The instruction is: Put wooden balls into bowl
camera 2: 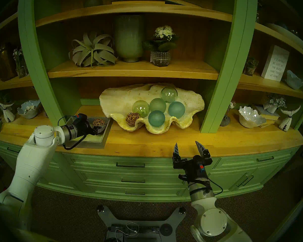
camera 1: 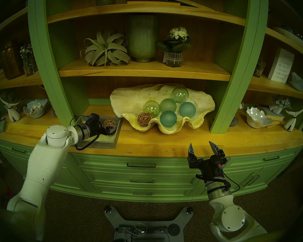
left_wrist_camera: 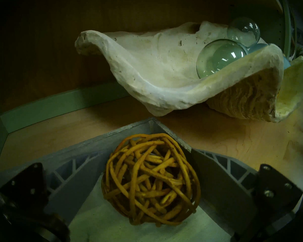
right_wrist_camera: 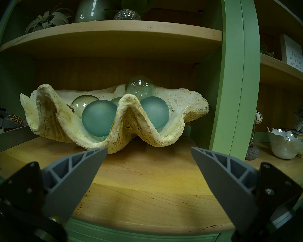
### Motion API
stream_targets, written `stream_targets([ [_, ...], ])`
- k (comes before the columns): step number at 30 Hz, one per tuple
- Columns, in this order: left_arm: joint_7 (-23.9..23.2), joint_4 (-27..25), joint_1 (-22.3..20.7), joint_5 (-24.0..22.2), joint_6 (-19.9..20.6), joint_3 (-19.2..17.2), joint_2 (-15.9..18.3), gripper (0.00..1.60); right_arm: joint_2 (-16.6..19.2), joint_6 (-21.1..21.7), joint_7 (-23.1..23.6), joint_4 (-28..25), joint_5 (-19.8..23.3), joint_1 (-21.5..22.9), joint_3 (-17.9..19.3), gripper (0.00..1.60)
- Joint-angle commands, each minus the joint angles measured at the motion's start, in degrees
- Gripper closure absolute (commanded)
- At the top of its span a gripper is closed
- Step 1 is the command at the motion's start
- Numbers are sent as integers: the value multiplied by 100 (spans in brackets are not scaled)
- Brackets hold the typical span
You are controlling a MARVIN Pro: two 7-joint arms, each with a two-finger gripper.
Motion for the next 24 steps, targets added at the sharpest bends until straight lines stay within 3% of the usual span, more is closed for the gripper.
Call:
stream_targets([
  [1, -75, -14, -383, 28, -62, 31, 46, 0, -8, -39, 7, -200, 2, 51, 2, 0],
  [15, -169, 226, -519, 155, -134, 233, 63, 4, -4, -37, 5, -204, 5, 50, 1, 0],
  [17, -191, 239, -523, 172, -133, 258, 73, 45, -3, -37, 4, -205, 5, 50, 1, 0],
  [18, -195, 245, -524, 179, -144, 263, 74, 82, -3, -37, 4, -205, 5, 49, 0, 0],
  [19, -199, 248, -525, 185, -149, 269, 77, 93, -2, -36, 4, -205, 6, 49, 0, 0],
  [20, -199, 248, -525, 185, -149, 269, 77, 93, -2, -36, 4, -205, 6, 49, 0, 0],
  [22, -214, 281, -533, 205, -174, 293, 83, 131, -1, -36, 3, -207, 7, 49, 0, 0],
  [23, -221, 289, -532, 210, -184, 301, 87, 160, -1, -35, 3, -207, 7, 48, 0, 0],
  [24, -224, 291, -527, 214, -193, 306, 89, 160, 0, -35, 3, -208, 7, 48, 0, 0],
])
